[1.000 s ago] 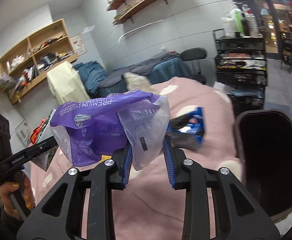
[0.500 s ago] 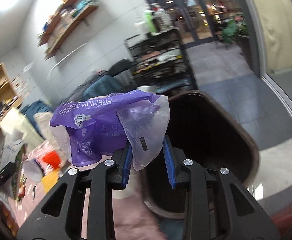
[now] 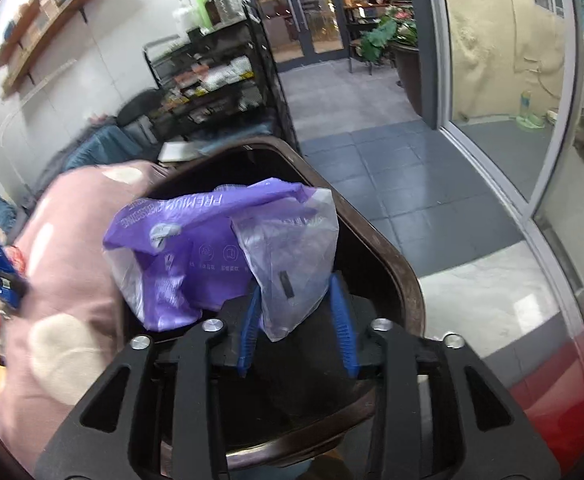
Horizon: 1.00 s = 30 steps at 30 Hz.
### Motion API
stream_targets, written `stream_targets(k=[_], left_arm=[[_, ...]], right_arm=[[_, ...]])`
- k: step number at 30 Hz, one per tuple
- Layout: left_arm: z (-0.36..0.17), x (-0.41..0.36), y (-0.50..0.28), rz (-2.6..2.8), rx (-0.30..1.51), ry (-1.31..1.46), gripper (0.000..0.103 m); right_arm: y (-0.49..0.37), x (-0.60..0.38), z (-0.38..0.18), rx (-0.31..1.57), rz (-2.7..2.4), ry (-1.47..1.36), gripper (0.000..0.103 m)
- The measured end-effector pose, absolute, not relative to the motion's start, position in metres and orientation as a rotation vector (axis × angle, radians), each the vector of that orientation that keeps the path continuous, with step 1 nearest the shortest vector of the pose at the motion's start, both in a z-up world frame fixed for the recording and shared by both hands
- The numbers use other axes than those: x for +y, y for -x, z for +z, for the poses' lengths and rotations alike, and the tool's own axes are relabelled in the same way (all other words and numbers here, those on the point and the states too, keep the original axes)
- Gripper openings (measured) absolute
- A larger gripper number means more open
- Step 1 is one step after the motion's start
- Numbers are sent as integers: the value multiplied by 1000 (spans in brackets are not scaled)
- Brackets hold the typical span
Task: Collect trash
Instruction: 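Carry the bag and carton to the black bin and release both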
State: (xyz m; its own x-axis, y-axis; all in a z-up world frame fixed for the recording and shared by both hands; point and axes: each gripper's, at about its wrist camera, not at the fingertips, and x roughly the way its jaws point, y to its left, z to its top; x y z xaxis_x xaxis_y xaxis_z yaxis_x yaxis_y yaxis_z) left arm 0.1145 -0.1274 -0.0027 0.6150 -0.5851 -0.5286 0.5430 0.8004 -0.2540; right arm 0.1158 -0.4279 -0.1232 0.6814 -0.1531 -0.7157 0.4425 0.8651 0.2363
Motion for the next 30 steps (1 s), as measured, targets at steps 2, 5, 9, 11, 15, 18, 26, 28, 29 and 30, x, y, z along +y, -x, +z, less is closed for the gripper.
stream_targets(k=[2,5,9,11,15,18,26,28,29,30], left_arm=[[-4,-131,-116,-665,648,75,49],[-6,-139,-119,-682,669,70,49],[-7,-154,-122,-715,690,60,49],[-7,-163,-123,-731,694,47,49],[-9,-186,-127,-774,716,18,49],[-13,-202,-133,-796,737,-10,49],[-29,-237,-152,-819,814,-73,49],[-33,-245,-156,-817,828,-93,49],[-35,-249,-158,-816,838,-102,49],[-38,-253,-160,-814,850,-110,49]], right_arm=[[-112,-430,-128,746,-338,-428,67],[-101,-428,-127,716,-351,-428,83],[-94,-429,-120,684,-341,-430,83],[-93,-429,-114,658,-352,-435,83],[-83,-433,-103,613,-369,-460,85],[-75,-435,-94,572,-389,-467,86],[-54,-447,-76,478,-468,-471,91],[-53,-453,-75,475,-482,-482,92],[-51,-456,-75,472,-489,-489,92],[-49,-458,-75,469,-496,-495,92]])
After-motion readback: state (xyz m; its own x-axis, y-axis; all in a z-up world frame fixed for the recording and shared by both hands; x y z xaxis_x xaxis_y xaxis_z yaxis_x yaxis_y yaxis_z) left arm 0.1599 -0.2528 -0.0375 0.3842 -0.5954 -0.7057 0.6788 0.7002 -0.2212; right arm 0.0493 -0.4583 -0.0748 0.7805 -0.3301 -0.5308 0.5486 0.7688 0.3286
